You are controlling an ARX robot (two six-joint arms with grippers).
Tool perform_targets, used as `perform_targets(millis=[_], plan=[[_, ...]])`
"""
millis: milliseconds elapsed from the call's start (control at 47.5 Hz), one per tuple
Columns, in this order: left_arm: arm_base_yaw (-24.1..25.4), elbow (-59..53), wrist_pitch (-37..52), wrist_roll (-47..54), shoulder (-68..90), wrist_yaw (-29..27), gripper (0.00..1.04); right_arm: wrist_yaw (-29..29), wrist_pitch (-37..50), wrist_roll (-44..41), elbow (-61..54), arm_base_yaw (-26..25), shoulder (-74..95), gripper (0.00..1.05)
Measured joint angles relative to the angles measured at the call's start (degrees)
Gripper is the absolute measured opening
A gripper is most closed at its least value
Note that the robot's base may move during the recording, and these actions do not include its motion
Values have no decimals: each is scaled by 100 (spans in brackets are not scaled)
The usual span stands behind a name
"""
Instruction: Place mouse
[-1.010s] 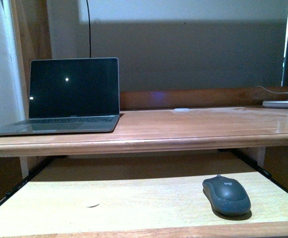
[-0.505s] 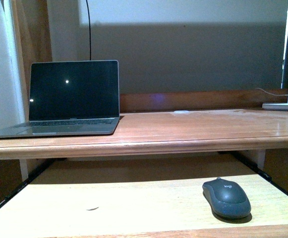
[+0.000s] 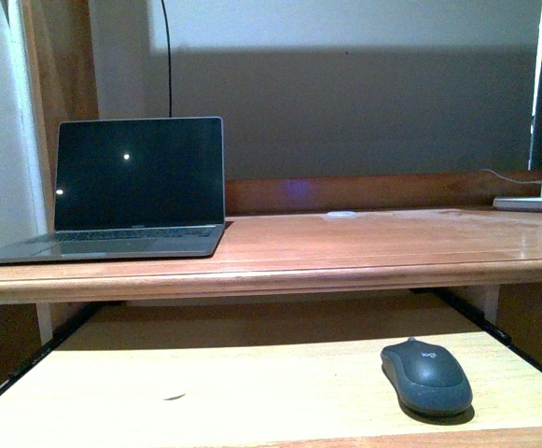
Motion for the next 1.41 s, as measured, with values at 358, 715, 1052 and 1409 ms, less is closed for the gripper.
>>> perform_targets(millis=[358, 715, 1052, 1409], plan=[[0, 0, 0, 0, -2, -7, 47, 1637, -177, 380, 57, 546, 341, 97], [0, 0, 0, 9, -4, 0, 97, 2286, 2280, 612, 1270, 1438, 3176, 97], [0, 0, 0, 9, -4, 0, 97, 2629, 3799, 280, 2656, 3056, 6369, 97], [0, 0, 0, 11, -4, 0, 97, 2706, 3814, -649, 3405, 4011, 7945, 97]])
